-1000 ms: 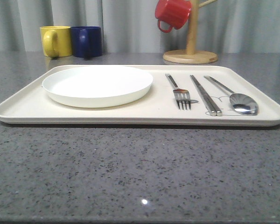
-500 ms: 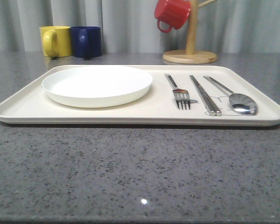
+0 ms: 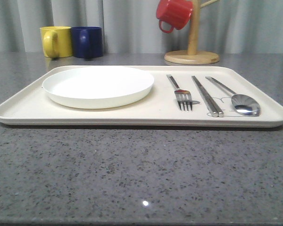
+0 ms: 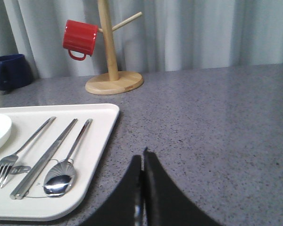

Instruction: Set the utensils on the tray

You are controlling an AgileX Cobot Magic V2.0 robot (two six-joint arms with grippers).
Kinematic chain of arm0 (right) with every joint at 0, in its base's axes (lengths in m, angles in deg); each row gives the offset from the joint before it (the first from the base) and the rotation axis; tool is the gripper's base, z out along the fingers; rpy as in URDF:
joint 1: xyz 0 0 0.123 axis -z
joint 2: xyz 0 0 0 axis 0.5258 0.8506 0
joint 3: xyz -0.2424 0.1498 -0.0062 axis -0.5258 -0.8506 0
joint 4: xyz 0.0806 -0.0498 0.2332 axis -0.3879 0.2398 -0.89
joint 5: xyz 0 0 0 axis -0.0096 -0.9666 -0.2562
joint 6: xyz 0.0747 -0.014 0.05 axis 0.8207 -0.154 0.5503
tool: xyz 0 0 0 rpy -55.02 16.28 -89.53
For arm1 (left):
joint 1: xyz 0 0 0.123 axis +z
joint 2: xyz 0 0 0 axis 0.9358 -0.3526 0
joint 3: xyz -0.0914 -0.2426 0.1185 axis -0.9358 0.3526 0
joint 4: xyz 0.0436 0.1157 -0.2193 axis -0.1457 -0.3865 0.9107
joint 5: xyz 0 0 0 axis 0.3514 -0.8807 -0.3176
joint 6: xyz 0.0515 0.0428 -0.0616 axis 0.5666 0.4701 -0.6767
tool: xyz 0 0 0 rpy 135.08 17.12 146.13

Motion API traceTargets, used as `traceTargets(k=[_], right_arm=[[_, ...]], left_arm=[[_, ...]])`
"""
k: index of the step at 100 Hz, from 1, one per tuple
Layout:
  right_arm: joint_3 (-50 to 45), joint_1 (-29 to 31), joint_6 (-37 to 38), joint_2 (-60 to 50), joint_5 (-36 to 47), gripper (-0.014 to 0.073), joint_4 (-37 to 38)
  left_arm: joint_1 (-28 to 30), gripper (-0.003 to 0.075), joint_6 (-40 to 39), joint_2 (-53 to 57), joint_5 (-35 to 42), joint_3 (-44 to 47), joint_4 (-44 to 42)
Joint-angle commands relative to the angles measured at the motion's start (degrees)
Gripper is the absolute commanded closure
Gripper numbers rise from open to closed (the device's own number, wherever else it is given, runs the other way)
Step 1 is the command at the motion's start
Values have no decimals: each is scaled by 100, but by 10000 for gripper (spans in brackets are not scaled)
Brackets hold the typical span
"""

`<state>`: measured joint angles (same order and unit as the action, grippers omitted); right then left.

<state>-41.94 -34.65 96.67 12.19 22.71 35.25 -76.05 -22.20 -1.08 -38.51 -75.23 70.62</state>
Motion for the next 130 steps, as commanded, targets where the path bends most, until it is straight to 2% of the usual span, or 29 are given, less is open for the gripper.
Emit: traceTargets(k=[1,29,130], right_arm=[[-96,221,-152,-312,543,662,-220],[-756,344,-156,-507,1470,662,-202],[-745,344,-156,-507,1316,662,-174]], left_arm=[[6,738,-9,-35,487,-151,30],[6,738,-9,-35,487,-151,30],[6,738,-9,-35,487,-151,30]])
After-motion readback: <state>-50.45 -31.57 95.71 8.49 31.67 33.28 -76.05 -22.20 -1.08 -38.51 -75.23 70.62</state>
